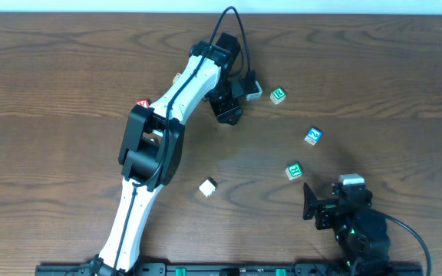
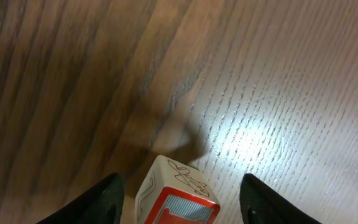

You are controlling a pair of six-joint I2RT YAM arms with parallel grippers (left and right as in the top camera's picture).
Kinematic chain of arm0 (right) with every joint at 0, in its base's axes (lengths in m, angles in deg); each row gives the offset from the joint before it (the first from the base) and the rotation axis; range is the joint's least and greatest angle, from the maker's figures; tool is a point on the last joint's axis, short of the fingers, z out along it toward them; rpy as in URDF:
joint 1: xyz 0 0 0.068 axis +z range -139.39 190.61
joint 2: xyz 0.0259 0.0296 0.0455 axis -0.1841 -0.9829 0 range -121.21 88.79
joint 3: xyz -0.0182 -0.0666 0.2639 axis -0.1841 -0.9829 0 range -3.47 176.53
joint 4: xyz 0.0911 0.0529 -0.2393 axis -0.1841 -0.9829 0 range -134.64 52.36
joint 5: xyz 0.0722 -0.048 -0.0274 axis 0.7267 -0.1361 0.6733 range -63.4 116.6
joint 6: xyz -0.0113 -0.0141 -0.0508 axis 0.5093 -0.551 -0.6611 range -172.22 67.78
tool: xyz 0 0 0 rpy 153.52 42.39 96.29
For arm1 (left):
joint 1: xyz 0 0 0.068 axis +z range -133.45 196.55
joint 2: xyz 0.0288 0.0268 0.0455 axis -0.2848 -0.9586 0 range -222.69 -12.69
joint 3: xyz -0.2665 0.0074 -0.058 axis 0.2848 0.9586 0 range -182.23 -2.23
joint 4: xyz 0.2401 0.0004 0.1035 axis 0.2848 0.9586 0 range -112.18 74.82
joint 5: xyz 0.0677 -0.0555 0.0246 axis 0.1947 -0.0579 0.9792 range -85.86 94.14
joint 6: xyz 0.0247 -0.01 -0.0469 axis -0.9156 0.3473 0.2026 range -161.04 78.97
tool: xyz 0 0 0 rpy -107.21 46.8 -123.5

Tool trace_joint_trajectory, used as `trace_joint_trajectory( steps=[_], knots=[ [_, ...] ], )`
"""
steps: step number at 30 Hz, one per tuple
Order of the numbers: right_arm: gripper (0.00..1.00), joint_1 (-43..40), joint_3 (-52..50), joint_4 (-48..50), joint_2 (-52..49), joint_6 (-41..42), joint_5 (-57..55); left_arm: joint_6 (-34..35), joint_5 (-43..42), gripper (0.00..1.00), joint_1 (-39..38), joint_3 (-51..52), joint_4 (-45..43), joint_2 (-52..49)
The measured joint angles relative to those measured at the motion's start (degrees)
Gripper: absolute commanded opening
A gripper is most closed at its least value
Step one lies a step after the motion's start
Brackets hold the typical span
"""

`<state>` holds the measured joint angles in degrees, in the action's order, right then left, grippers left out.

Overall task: Spell out Ai2
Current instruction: 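Move the left gripper left over the red-bordered A block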

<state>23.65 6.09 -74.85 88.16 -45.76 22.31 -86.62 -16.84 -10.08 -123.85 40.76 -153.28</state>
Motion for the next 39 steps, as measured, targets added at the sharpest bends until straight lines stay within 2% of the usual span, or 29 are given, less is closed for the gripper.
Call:
trace_joint_trajectory(
  steps=[2, 5, 9, 11, 17, 20, 25, 29, 33, 39],
  knots=[
    [0.99, 0.0, 0.0, 0.0, 0.0, 0.0, 0.0, 1.2, 0.0, 0.68, 0.0, 0.0, 0.0, 0.8],
    [0.99, 0.0, 0.0, 0.0, 0.0, 0.0, 0.0, 2.5, 0.2, 0.68, 0.0, 0.1, -0.1, 3.6],
    [0.99, 0.0, 0.0, 0.0, 0.0, 0.0, 0.0, 3.4, 0.9, 0.68, 0.0, 0.1, -0.9, 11.2],
    [0.99, 0.0, 0.0, 0.0, 0.0, 0.0, 0.0, 3.4, 1.7, 0.72, 0.1, 0.1, -0.6, 15.7],
    [0.99, 0.0, 0.0, 0.0, 0.0, 0.0, 0.0, 3.7, 7.1, 0.72, 1.3, 0.0, 8.6, 27.3],
    [0.99, 0.0, 0.0, 0.0, 0.0, 0.0, 0.0, 4.6, 9.8, 0.66, 2.5, 0.0, 14.5, 31.0],
    [0.99, 0.0, 0.0, 0.0, 0.0, 0.0, 0.0, 12.8, 11.6, 0.66, 8.1, 0.0, 18.3, 32.5],
    [0.99, 0.0, 0.0, 0.0, 0.0, 0.0, 0.0, 18.8, 12.1, 0.70, 15.2, 0.2, 19.2, 32.3],
    [0.99, 0.0, 0.0, 0.0, 0.0, 0.0, 0.0, 23.5, 12.0, 0.61, 21.5, 0.3, 18.6, 32.3],
    [0.99, 0.0, 0.0, 0.0, 0.0, 0.0, 0.0, 33.7, 12.2, 0.61, 25.5, 0.3, 15.7, 29.8]
  ],
)
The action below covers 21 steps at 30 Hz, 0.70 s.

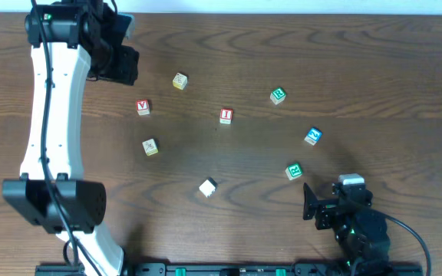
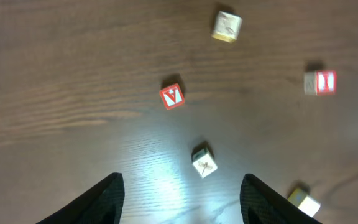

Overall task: Spell out Ai2
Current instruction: 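Move the left gripper left over the red-bordered A block, then lower the left gripper and grasp the red A block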

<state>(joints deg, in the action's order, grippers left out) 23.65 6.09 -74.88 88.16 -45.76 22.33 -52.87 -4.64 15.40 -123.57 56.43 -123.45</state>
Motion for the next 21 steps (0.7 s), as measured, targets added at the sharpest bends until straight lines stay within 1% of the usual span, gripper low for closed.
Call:
trace_joint_trajectory(
  steps=[3, 5, 6, 8, 14, 18, 21],
  knots=[
    [0.99, 0.0, 0.0, 0.0, 0.0, 0.0, 0.0, 4.9, 0.0, 0.61, 0.4, 0.0, -0.8, -4.0],
    [0.99, 0.0, 0.0, 0.0, 0.0, 0.0, 0.0, 6.8, -0.1, 0.61, 0.4, 0.0, -0.9, -7.3],
    [0.99, 0.0, 0.0, 0.0, 0.0, 0.0, 0.0, 7.6, -0.3, 0.61, 0.4, 0.0, -1.0, -9.1],
    [0.99, 0.0, 0.0, 0.0, 0.0, 0.0, 0.0, 8.6, -0.6, 0.55, 0.4, 0.0, -1.5, -12.5],
    [0.99, 0.0, 0.0, 0.0, 0.0, 0.0, 0.0, 12.8, -1.3, 0.54, 0.4, 0.2, -5.8, -22.1],
    [0.99, 0.0, 0.0, 0.0, 0.0, 0.0, 0.0, 14.4, -1.1, 0.55, 0.4, 0.2, -8.2, -24.3],
    [0.99, 0.0, 0.0, 0.0, 0.0, 0.0, 0.0, 16.0, 0.2, 0.56, 0.4, 0.2, -8.4, -24.5]
  ],
)
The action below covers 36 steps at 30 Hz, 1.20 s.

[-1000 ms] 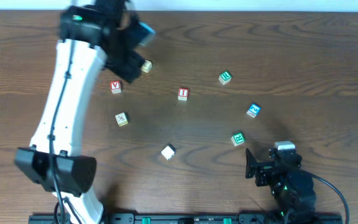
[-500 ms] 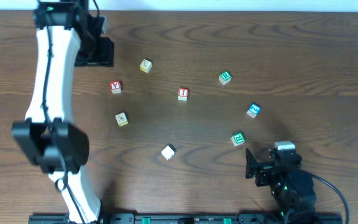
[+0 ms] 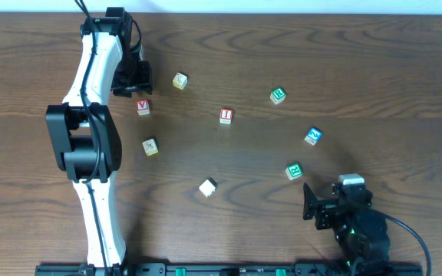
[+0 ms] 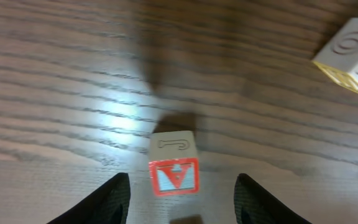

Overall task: Spell out Ai2
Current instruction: 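Lower the left gripper and grasp the red A block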

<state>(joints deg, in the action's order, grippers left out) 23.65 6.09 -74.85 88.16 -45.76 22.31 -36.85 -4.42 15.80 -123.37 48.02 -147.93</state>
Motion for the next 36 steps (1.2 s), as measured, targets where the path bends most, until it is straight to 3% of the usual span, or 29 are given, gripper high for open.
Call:
trace_joint_trajectory(
  steps=[2, 4, 18, 20, 24, 33, 36],
  knots=[
    [0.99, 0.0, 0.0, 0.0, 0.0, 0.0, 0.0, 0.9, 0.7, 0.57, 0.0, 0.0, 0.0, 0.0],
    [0.99, 0.0, 0.0, 0.0, 0.0, 0.0, 0.0, 1.5, 1.3, 0.65, 0.0, 0.0, 0.0, 0.0],
    [0.99, 0.0, 0.0, 0.0, 0.0, 0.0, 0.0, 2.9, -0.5, 0.59, -0.1, 9.9, -6.0, -0.1],
    [0.99, 0.0, 0.0, 0.0, 0.0, 0.0, 0.0, 2.9, -0.6, 0.54, -0.2, 10.0, -6.1, -0.1],
    [0.99, 0.0, 0.0, 0.0, 0.0, 0.0, 0.0, 2.6, -0.6, 0.29, -0.5, 10.1, -6.6, -0.1],
    [1.00, 0.0, 0.0, 0.0, 0.0, 0.0, 0.0, 1.1, -0.4, 0.27, -0.7, 10.1, -7.0, -0.1],
    [0.99, 0.0, 0.0, 0.0, 0.0, 0.0, 0.0, -0.8, -0.3, 0.21, -0.8, 10.1, -7.0, -0.1]
  ],
)
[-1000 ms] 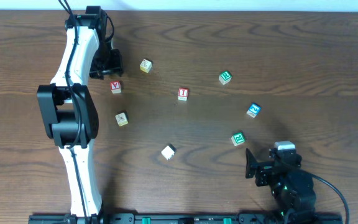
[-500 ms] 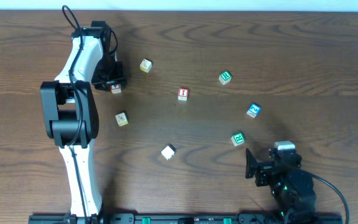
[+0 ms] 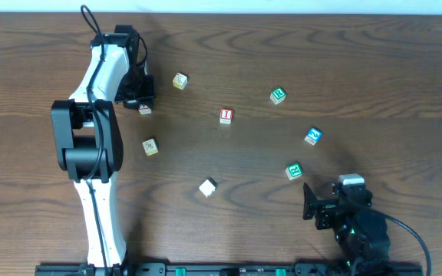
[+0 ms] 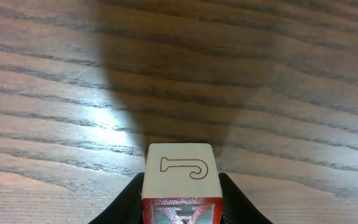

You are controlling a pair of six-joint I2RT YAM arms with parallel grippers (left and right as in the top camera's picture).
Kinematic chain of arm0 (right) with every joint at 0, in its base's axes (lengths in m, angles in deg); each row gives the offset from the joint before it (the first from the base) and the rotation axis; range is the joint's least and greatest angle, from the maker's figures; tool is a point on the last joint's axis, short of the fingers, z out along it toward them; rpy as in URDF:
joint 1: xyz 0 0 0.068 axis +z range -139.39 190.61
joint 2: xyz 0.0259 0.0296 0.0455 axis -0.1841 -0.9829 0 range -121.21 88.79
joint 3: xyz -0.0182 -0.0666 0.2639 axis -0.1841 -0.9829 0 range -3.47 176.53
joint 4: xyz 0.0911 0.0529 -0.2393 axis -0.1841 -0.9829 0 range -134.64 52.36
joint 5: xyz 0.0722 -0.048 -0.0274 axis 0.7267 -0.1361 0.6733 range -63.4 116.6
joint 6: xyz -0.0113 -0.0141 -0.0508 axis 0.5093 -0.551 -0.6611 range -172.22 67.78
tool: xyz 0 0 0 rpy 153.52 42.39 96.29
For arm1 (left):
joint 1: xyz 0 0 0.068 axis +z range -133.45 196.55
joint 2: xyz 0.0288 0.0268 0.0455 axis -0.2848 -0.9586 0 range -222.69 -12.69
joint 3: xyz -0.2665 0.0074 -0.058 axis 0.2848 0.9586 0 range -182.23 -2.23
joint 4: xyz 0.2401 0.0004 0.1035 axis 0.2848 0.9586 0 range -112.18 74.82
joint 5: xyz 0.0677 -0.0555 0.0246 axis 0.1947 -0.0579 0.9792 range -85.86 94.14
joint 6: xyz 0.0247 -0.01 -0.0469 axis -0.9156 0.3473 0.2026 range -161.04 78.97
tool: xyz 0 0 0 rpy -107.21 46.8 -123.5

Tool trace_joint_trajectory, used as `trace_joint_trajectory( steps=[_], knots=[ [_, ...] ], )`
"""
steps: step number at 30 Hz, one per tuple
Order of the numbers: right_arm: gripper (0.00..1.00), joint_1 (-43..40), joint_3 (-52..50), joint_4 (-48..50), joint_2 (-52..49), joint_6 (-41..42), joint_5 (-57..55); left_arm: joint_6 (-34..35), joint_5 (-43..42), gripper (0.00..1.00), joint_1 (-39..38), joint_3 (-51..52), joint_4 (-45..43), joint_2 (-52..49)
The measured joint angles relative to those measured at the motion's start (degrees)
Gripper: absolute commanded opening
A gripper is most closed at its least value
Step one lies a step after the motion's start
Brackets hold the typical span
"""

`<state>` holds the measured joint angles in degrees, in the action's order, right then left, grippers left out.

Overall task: Spell out Ai2
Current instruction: 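Lower the left gripper and grasp the red A block, then carry the red A block right toward the placed I block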

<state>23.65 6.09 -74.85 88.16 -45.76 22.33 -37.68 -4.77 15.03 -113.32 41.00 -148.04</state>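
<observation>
The red A block point(image 4: 182, 186), cream-topped with a hook outline, is pinched between my left gripper's point(image 4: 182, 202) black fingers point(image 4: 132, 200) on the wood. Overhead, this gripper point(image 3: 140, 100) covers most of that block point(image 3: 145, 109) at the back left. The red I block point(image 3: 225, 116) stands alone mid-table. A blue block point(image 3: 313, 136) lies to the right. My right gripper point(image 3: 311, 202) rests at the front right, holding nothing; its jaws are unclear.
Two green blocks point(image 3: 278, 95) point(image 3: 294, 170) lie on the right. A cream-yellow block point(image 3: 179, 80) sits just right of the left gripper. Another cream block point(image 3: 150, 146) and a white one point(image 3: 208, 186) lie nearer the front.
My left gripper was open a little above the red A block. Now it is down at the table, its fingers shut against the block's two sides.
My left gripper stood mid-table, open around the red I block. Then it was high over the back left, with the I block left alone mid-table. Then it hovered open over the red A block, and now it grips that block.
</observation>
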Motion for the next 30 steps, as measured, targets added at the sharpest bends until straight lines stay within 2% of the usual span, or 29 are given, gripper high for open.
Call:
trace_joint_trajectory(
  steps=[3, 4, 10, 14, 16, 21, 23, 30],
  knots=[
    [0.99, 0.0, 0.0, 0.0, 0.0, 0.0, 0.0, -3.5, 0.1, 0.12, -0.1, 0.0, 0.1, 0.0],
    [0.99, 0.0, 0.0, 0.0, 0.0, 0.0, 0.0, -4.9, 0.2, 0.06, -0.2, 0.0, 0.1, 0.0],
    [0.99, 0.0, 0.0, 0.0, 0.0, 0.0, 0.0, -11.0, 0.8, 0.06, -1.8, 0.0, -0.2, 0.2],
    [0.99, 0.0, 0.0, 0.0, 0.0, 0.0, 0.0, -17.0, 0.3, 0.06, -5.5, 0.0, -0.3, 1.0],
    [0.99, 0.0, 0.0, 0.0, 0.0, 0.0, 0.0, -22.9, -0.8, 0.06, -8.0, 0.0, 0.2, 2.3],
    [0.99, 0.0, 0.0, 0.0, 0.0, 0.0, 0.0, -45.9, -3.9, 0.06, -15.3, 0.0, 4.7, 8.4],
    [0.99, 0.0, 0.0, 0.0, 0.0, 0.0, 0.0, -52.9, -4.0, 0.05, -17.6, 0.0, 5.0, 10.0],
    [1.00, 0.0, 0.0, 0.0, 0.0, 0.0, 0.0, -71.3, -3.6, 0.06, -21.7, 0.0, 5.9, 10.7]
  ],
)
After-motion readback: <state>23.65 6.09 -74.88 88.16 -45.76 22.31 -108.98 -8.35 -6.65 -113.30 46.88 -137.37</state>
